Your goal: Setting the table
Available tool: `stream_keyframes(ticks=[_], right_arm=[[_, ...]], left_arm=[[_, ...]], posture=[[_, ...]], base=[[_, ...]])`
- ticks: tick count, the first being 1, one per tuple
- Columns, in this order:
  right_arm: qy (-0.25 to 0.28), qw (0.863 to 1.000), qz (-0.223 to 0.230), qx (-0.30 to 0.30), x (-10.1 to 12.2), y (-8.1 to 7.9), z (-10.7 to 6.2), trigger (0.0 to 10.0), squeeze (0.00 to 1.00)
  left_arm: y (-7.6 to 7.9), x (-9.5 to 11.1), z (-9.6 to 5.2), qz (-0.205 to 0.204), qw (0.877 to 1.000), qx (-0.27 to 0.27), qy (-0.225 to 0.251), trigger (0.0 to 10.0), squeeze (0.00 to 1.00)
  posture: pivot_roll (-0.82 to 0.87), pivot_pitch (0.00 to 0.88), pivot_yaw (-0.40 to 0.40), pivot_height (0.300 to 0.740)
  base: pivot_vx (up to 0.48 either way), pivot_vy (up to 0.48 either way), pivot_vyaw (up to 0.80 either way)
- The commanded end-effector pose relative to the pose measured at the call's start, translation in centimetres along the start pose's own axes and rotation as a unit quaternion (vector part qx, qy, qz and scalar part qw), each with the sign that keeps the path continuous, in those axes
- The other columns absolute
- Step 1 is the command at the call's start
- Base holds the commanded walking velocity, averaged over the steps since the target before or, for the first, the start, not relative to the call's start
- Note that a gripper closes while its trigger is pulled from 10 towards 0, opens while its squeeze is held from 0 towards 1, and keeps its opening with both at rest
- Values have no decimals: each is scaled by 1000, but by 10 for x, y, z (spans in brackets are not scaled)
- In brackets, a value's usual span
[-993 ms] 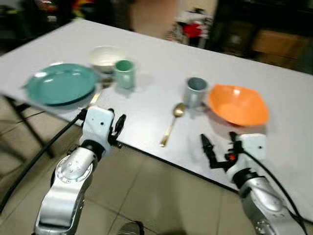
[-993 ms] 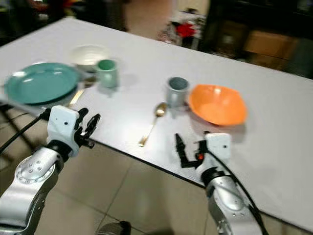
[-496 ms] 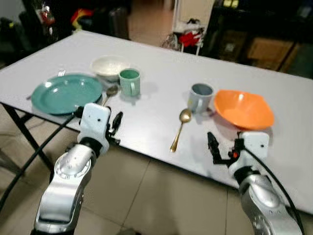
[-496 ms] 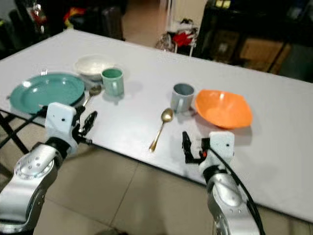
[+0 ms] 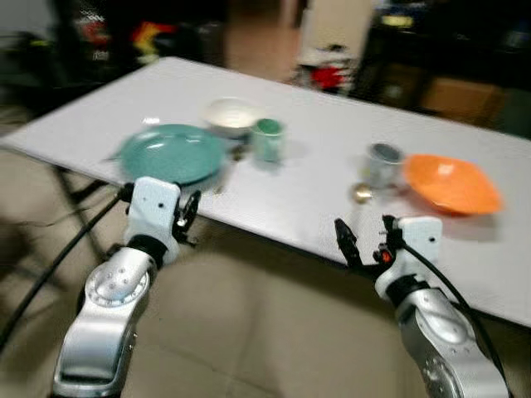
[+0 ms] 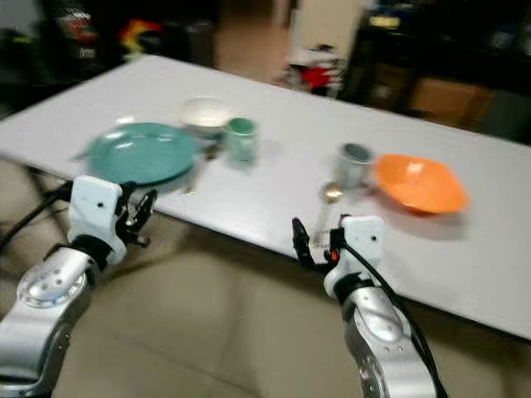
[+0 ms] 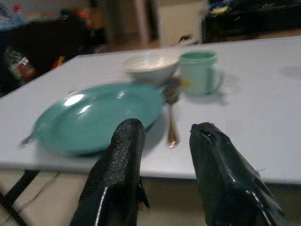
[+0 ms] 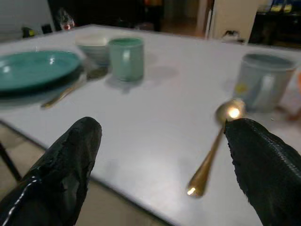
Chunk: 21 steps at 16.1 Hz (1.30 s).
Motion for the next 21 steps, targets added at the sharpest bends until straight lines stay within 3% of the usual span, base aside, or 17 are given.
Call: stream_keyframes(ticks=[1,21], right_arm=[[3,1000,2,3,2,-1,1,10000,0],[1,1000,16,5,-1,0,1,10000,0]], left_arm=[[-2,2,-2,10,1000,3,0,10000,0],[-6,12,0,31,999,-3,9,10000,0]], posture=[[58,0,-49,740],[81,0,-48,740]], base=[[0,405,800],[0,374,800]])
Point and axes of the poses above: a point about 5 cm out from each wrist's last joint towards the gripper, its own z axis pointing out of the wrist towards the gripper, its own x axis along the axis of the wrist's last joint, y = z × x, the point moved 4 cm from there along z, pointing out of the wrist towards the gripper, and after that the axes turned 4 degrees about z, right-handed, at the moved point
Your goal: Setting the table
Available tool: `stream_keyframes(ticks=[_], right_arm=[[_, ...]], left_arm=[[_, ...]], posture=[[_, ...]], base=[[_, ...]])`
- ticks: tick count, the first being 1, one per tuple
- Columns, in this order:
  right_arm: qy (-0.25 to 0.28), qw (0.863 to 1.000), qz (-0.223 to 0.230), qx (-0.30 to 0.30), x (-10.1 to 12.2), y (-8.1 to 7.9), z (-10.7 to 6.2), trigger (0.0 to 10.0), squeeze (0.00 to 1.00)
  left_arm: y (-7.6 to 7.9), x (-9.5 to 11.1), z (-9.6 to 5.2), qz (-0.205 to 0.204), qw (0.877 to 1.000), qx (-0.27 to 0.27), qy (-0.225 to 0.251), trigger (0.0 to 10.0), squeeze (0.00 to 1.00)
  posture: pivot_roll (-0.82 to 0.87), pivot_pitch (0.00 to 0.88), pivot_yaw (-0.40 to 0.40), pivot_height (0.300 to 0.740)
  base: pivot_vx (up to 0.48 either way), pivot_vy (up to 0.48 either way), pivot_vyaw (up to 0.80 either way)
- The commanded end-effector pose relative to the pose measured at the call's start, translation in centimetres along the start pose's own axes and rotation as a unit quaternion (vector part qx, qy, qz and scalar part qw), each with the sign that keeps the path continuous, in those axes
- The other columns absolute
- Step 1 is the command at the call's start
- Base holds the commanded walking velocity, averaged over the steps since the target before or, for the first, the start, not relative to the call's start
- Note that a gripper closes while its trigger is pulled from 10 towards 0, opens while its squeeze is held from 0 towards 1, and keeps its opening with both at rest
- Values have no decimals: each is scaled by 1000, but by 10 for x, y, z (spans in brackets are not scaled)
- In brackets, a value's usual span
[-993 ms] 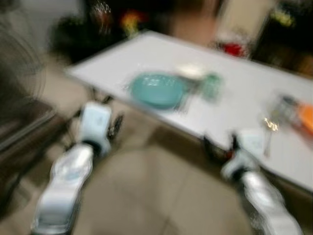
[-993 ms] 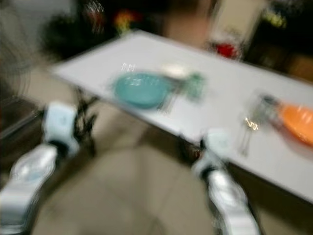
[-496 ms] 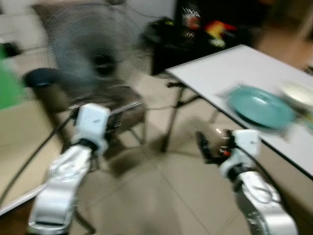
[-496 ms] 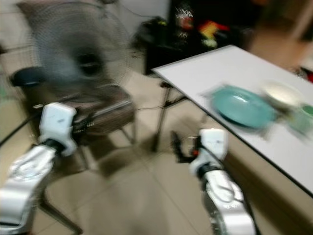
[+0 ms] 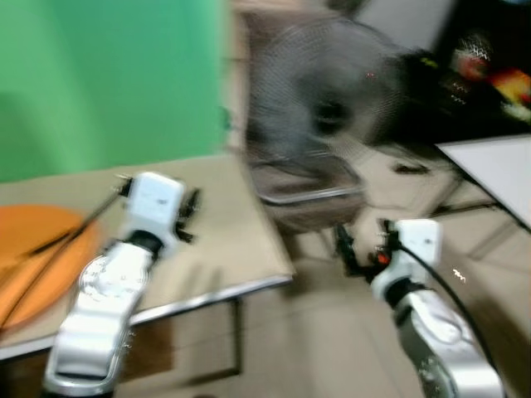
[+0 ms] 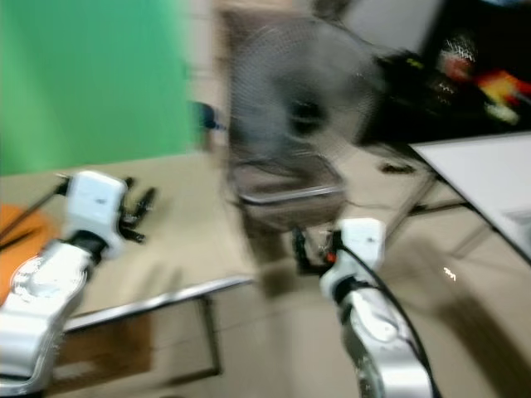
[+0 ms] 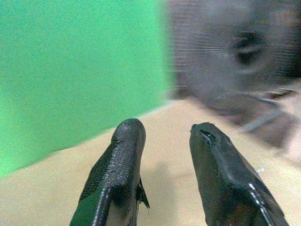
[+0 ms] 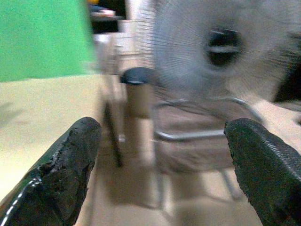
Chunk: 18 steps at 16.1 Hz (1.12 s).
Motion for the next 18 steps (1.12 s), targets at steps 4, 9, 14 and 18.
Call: stream_keyframes(ticks=[4,9,14,18], right_arm=[[-2,1000,-1,-17,-1,12,-3,10000,0],[4,999,18,-37,0,18,-5,10000,0],[1,999,19,-29,2,18,-3,10000,0],[-7,1000,12,-1,7,17,1,10000,0]], left_arm=[[11,5,1,-1,1000,-20,8,10000,0],[12,8,3,14,999,-32,13,10000,0],[13,5,6,12,999,-33,4,10000,0],[6,-2,9,6,999,-36,-12,10000,0]], posture=[[83,0,-48,740],[80,0,-43,740],[79,0,-43,740],[82,0,-50,740]], base=[[0,337,800],[0,-64,480],[0,-288,0],[0,0,0]])
Point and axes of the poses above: a point about 5 cm out from each wrist's last joint towards the gripper, its own z axis pointing out of the wrist towards the gripper, its own x axis along the axis of the wrist's last joint, y = z × x, the point moved 4 cm from there along z, pointing out of the wrist towards the gripper, and after that the axes turned 4 degrees about z, right-handed, at the moved point
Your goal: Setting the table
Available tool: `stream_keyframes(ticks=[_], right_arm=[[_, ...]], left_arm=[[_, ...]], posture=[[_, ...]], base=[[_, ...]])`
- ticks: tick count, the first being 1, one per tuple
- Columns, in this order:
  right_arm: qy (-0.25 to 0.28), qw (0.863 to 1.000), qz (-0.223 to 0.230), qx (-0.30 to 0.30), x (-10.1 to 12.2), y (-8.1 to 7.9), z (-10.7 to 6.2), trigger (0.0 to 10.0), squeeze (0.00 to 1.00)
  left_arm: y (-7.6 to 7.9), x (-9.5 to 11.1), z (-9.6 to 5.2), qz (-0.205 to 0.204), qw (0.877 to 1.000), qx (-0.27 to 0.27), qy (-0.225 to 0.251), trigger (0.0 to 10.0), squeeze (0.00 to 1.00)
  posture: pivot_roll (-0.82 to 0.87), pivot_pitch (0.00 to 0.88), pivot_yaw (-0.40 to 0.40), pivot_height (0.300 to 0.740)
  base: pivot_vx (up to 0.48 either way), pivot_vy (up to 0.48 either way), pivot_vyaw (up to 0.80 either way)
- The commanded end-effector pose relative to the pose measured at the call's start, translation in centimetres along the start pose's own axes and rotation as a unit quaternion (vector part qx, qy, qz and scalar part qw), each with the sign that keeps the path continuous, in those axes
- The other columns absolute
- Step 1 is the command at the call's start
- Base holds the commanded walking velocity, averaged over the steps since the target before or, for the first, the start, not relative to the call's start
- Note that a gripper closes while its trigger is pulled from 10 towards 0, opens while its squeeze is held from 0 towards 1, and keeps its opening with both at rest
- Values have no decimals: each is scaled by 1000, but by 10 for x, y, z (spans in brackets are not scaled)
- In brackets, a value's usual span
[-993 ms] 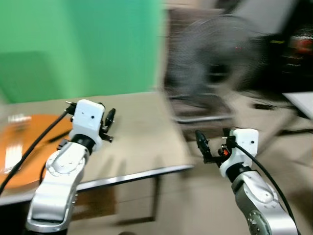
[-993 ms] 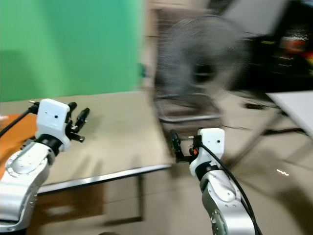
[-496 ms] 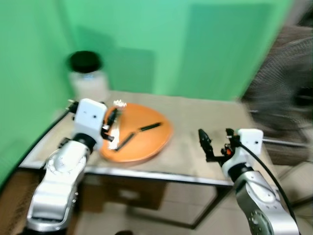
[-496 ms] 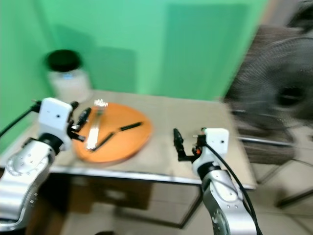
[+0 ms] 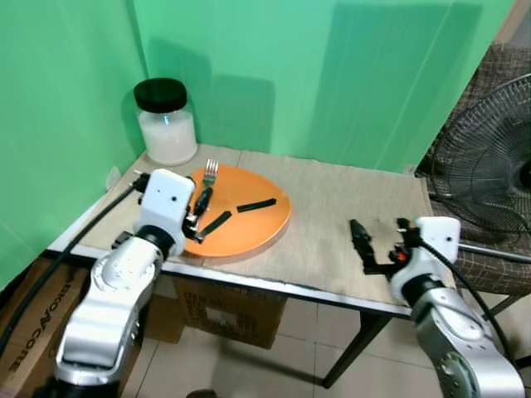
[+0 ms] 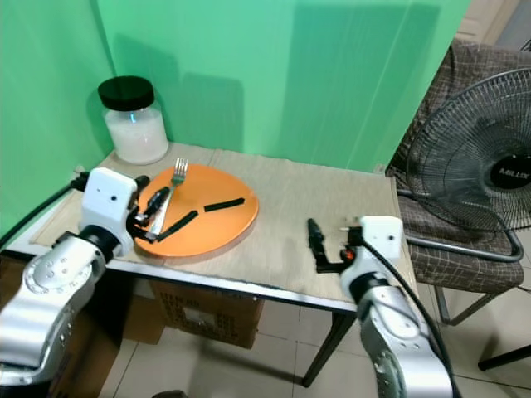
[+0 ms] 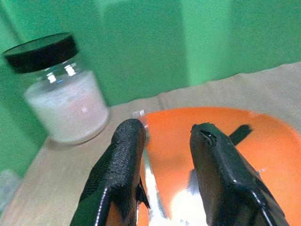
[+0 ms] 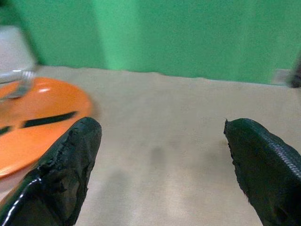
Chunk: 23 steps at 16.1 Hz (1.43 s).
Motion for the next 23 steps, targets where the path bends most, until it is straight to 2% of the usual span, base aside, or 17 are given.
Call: stream_keyframes(ticks=[1,3,5,7,10,11,16,19,20,21,22,23], right_arm=[[-2,1000,2,9,2,1,1,10000,0],[-13,1000,-6,17,1,2,3,10000,0],[-23,999,-17,34,1,-1,6,10000,0],[-29,997,-30,64,3,-6,7,10000,0],[-51,988,-72,130,0,-20,3,10000,0],[-57,985,-75,144,-1,-22,2,10000,0],[-72,979,-93,168,-2,-22,-1,10000,0],[-78,975,-97,183,-3,-26,-2,10000,0],[-90,970,-98,202,-6,-29,-6,10000,0],[-93,969,-99,207,-7,-31,-7,10000,0],[-102,965,-101,221,-10,-33,-9,10000,0],[-110,961,-98,236,-11,-36,-12,10000,0]], left_arm=[[-4,-2,4,-20,1000,-11,-10,10000,1000],[-9,-7,13,-21,999,-30,-36,10000,1000],[-8,-12,30,-15,996,-68,-58,10000,1000],[-8,-18,49,-44,992,-88,-80,10000,1000],[-18,-34,69,-13,987,-83,-138,10000,1000],[-26,-41,75,17,984,-69,-161,10000,0],[-29,-53,96,10,979,-57,-196,10000,0],[-31,-66,99,-10,973,-38,-228,10000,0],[-30,-70,99,-18,970,-39,-238,10000,0],[-29,-71,100,-20,970,-41,-240,9333,0],[-29,-73,100,-19,969,-41,-244,4471,0],[-29,-74,100,-19,967,-45,-248,2510,0]], posture=[[83,0,-54,740],[83,0,-59,740],[84,0,-71,740],[78,0,-74,740],[55,0,-65,740],[48,0,-64,740],[32,0,-71,740],[31,0,-72,740],[30,0,-73,740],[30,0,-73,740],[28,0,-72,740],[28,0,-73,740]], base=[[0,0,0],[0,0,0],[0,0,0],[0,0,0],[0,0,0],[0,0,0],[0,0,0],[0,0,0],[0,0,0],[0,0,0],[0,0,0],[0,0,0]])
Point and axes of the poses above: a point about 5 cm out from each wrist's last joint towards the gripper, its own z axis pointing out of the wrist towards the gripper, its own x axis along the axis of the wrist's last joint, y = z × x, the point moved 4 cm from there along z, pointing out of the wrist towards the gripper, and after that the axes turned 4 degrees about z, right-handed, at the moved point
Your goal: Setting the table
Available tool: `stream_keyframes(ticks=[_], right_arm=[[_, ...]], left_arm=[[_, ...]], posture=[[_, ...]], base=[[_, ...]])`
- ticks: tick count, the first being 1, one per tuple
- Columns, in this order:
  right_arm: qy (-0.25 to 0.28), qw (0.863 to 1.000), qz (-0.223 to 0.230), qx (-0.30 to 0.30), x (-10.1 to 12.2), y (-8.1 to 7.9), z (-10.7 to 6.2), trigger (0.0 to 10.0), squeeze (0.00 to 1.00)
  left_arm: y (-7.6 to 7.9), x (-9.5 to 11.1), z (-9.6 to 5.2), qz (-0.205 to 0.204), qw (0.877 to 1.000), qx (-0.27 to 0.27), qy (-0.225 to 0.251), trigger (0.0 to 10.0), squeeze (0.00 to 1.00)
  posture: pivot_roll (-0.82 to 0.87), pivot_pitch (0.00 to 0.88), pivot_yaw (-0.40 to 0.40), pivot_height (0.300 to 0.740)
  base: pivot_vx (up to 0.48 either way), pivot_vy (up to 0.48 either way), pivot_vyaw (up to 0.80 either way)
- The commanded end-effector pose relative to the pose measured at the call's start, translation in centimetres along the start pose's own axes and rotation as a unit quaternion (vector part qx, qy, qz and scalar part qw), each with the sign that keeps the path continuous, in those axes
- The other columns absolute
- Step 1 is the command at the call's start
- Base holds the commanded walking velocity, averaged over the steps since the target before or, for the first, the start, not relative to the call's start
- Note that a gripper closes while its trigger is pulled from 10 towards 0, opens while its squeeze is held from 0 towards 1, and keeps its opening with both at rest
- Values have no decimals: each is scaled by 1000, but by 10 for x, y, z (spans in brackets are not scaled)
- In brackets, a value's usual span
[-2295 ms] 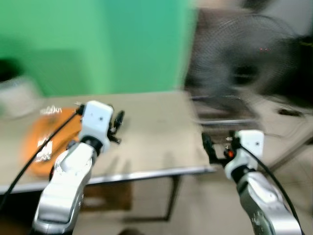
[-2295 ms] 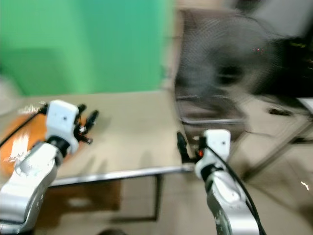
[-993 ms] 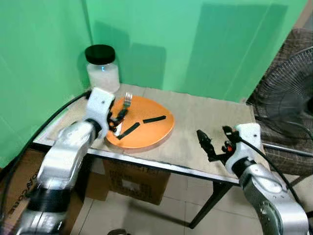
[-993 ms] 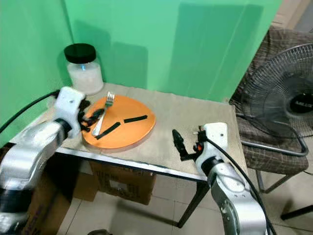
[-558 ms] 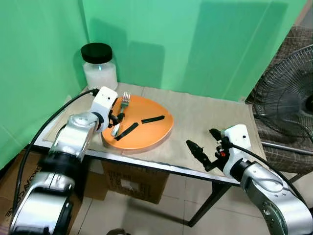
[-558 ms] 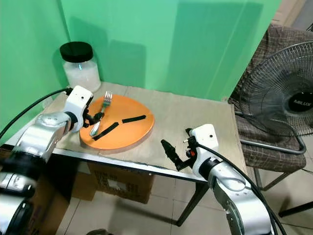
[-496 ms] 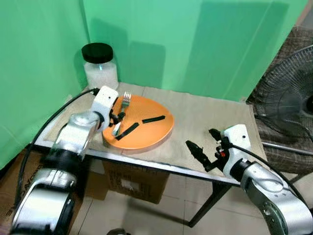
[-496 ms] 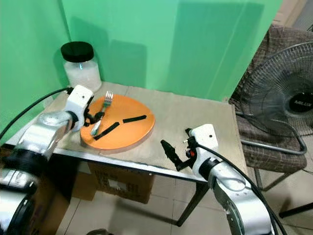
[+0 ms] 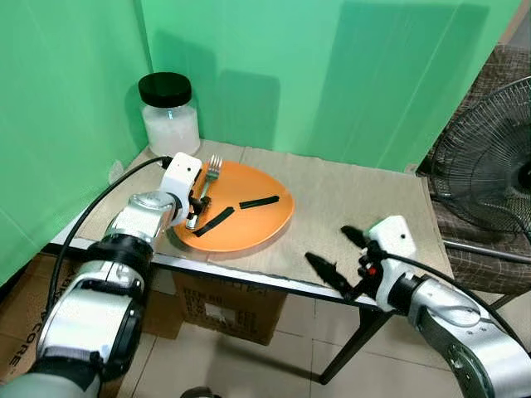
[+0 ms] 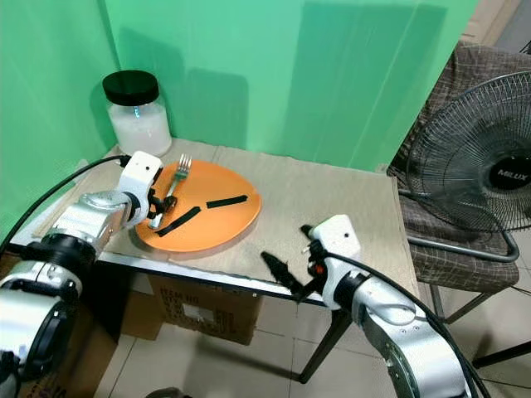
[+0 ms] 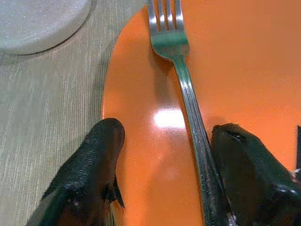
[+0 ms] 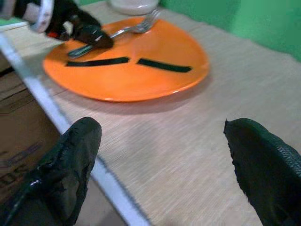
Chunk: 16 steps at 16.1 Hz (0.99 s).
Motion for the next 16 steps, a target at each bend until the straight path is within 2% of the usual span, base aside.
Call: stream_keyframes(ticks=[1,2,5,16], right_arm=[[-2,1000,0,18,2,-6,-3,10000,0],[-11,999,2,38,0,-11,-5,10000,0],[-25,997,2,67,-4,-18,-9,10000,0],[-28,997,7,72,-6,-22,-11,10000,0]], left_arm=[[1,-1,1,2,1000,-3,-5,1137,0],[2,-2,2,5,1000,-7,-9,0,0],[3,-1,4,16,1000,-12,-7,0,0],[4,3,4,32,999,-26,1,0,0]], posture=[[27,0,-72,740],[25,0,-72,740],[22,0,-69,740],[17,0,-58,740]], base=[[0,0,0],[0,0,0],[0,0,0],[0,0,0]])
Point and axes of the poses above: a point about 5 cm out from each wrist's last joint towards the gripper, its own z axis pointing out of the wrist towards the gripper, its own x axis along the axis of the wrist's last joint, y = z × x, the point moved 4 cm from there along z, pointing out of the wrist towards the gripper, and after that the axes turned 4 degrees about z, right-handed, at the moved point
